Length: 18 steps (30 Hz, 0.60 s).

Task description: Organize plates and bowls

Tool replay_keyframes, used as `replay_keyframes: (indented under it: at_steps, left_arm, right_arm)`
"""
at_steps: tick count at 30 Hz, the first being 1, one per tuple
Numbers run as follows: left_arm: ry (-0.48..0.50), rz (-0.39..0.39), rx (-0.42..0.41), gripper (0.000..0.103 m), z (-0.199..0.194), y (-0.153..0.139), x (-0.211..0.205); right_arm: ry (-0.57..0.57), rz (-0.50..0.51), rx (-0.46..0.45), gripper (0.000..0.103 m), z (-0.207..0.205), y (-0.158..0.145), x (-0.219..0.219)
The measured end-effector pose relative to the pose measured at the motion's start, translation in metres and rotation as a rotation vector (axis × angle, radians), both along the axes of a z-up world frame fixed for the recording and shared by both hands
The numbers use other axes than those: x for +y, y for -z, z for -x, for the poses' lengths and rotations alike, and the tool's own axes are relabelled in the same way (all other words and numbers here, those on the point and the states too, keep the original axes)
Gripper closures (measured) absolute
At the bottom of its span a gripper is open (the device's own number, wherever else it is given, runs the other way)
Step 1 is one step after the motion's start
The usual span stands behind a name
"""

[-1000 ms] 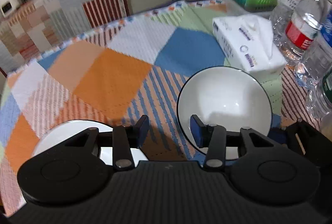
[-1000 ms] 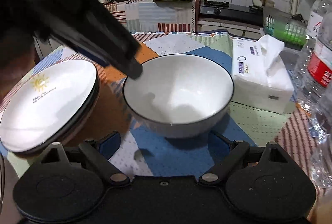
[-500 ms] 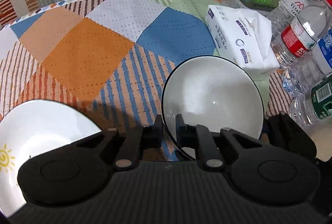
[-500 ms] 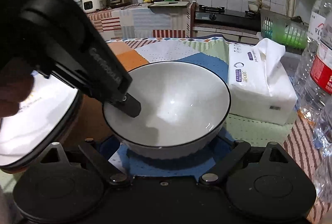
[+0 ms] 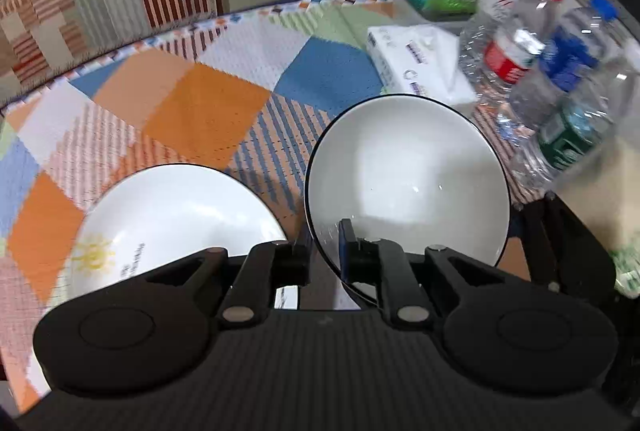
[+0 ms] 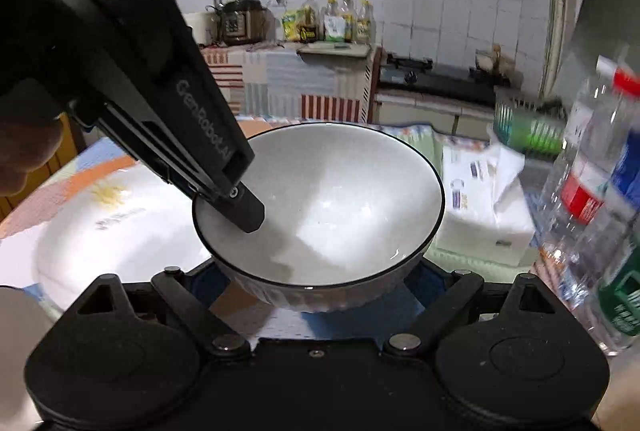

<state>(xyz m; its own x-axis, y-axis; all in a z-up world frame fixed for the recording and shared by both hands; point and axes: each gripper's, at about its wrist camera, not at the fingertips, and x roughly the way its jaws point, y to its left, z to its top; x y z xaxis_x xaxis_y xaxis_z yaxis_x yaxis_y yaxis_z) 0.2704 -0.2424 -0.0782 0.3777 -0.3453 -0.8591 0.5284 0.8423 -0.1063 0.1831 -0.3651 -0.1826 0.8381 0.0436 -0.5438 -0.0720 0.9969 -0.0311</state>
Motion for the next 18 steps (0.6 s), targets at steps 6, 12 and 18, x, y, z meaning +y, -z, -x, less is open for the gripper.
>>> replay_keyframes:
  at_steps: [6,12,18]
  left_arm:
    - [-0.066,-0.001,-0.085,0.092,0.040,-0.034,0.031]
    - [-0.109,0.034,-0.107,0.092,0.074,-0.064,0.071]
    - [-0.157,0.047,-0.028,0.091,0.099,-0.057,0.110]
  right_arm:
    - [-0.034,0.042,-0.028,0.008,0.026,-0.032,0.030]
    - [-0.086,0.089,-0.061,0.009,0.054,-0.060,0.062]
    - [-0.189,0.115,-0.069,0.008,0.084,-0.066,0.087]
